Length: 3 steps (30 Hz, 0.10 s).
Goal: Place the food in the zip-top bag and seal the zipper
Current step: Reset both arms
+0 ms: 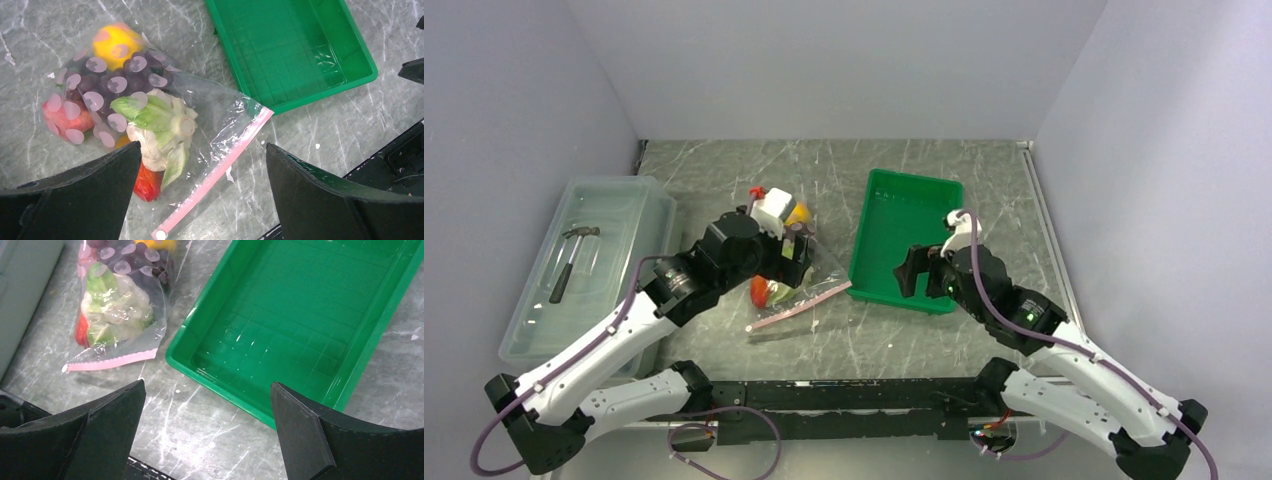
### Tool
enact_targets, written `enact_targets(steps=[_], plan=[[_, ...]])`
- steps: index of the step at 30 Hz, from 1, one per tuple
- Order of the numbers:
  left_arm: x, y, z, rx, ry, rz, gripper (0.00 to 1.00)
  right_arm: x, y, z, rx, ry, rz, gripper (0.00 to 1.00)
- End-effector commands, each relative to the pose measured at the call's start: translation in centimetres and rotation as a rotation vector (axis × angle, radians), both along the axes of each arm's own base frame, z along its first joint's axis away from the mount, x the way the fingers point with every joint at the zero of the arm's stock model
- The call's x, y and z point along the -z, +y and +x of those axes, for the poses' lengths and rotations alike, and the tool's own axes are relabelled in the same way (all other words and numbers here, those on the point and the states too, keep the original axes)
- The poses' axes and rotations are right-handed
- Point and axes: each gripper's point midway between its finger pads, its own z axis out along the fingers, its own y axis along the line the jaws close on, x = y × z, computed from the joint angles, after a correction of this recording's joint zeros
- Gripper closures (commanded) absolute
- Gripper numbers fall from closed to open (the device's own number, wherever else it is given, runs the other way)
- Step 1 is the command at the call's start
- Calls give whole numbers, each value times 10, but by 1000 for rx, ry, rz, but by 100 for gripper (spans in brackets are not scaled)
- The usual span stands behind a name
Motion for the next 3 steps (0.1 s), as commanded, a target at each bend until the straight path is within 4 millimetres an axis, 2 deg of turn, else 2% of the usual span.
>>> enact_targets(steps=[1, 3], plan=[[-5, -5, -1, 14, -15, -37, 0, -15, 2, -1, -23, -39, 31, 0], [-3, -5, -1, 10, -13, -35, 0, -17, 0, 1, 4, -36, 29, 0]])
